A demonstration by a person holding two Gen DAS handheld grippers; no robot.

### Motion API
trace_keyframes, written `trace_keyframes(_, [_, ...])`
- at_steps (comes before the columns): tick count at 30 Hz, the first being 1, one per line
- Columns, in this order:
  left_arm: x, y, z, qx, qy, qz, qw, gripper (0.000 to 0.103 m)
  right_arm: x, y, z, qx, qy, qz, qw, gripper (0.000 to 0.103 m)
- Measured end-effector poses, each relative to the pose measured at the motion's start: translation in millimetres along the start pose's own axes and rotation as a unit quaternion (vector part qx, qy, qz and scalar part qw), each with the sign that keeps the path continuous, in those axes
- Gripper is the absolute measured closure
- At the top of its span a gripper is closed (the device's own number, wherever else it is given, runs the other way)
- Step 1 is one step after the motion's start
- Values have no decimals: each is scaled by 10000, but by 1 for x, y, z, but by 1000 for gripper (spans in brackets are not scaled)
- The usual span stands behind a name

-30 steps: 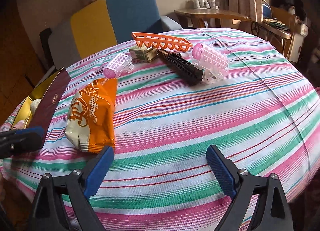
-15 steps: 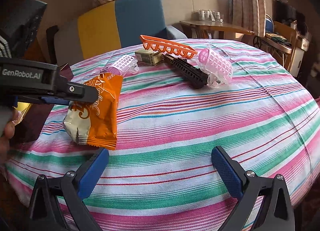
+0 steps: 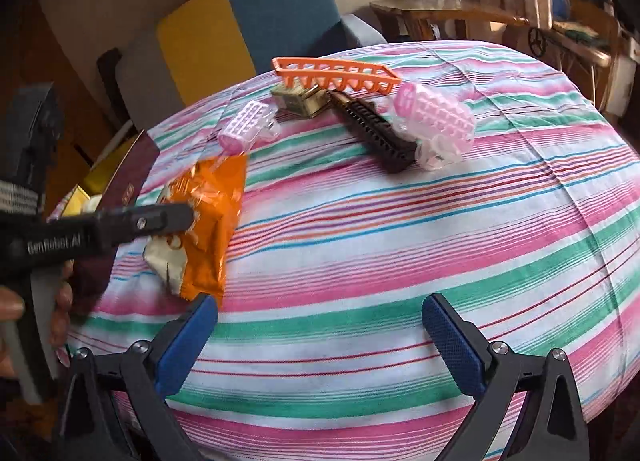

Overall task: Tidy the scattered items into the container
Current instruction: 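Close left gripper on orange snack bag while right tool approaches large pink roller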

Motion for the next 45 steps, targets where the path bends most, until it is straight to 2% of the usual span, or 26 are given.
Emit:
trace_keyframes(5, [-3,2,0,-63,61,-24,10000,35,58,-46,1,-30,-378,-519,9979,0])
trace_keyframes(9, [-6,2,-3,-78,167,-89,9998,35,108,-63,-17,-64,-473,-599,9971,0])
trace_keyframes(12, [-7,3,-2,-69,178,-92,9998,35,138,-61,-40,-106,-311,-488,9983,0])
trace_keyframes(15, [-6,6,2,-64,125,-37,9999,35,150,-48,-61,-54,14,-248,9997,0])
trace_keyframes(18, [-5,9,7,-60,72,18,10000,37,155,-27,-71,105,201,68,9997,0])
trace_keyframes(21, [-5,12,10,-56,20,78,10000,37,151,-2,-77,447,465,287,9975,0])
trace_keyframes(32, [-5,25,20,-67,-154,366,9992,36,129,42,-117,399,1013,602,9922,0])
trace_keyframes(35, [-6,28,22,-69,-202,444,9988,36,116,52,-116,563,1155,650,9896,0])
trace_keyframes(40, [-6,34,26,-84,-272,581,9979,36,121,44,-75,208,285,429,9985,0])
trace_keyframes(42, [-9,35,27,-84,-281,629,9976,36,118,49,-55,726,113,107,9972,0])
trace_keyframes(45, [-14,33,29,-59,-282,616,9977,36,102,69,-44,1646,302,-216,9857,0])
Point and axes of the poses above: each gripper's, at about its wrist camera, not at the fingertips, and z roughly against the way its jaws point, y to its left, x to its top, the point moved 9 cm from there along -z, roughly the way its jaws point, and after that the axes turned 8 degrees about -x, right-handed, at the moved point
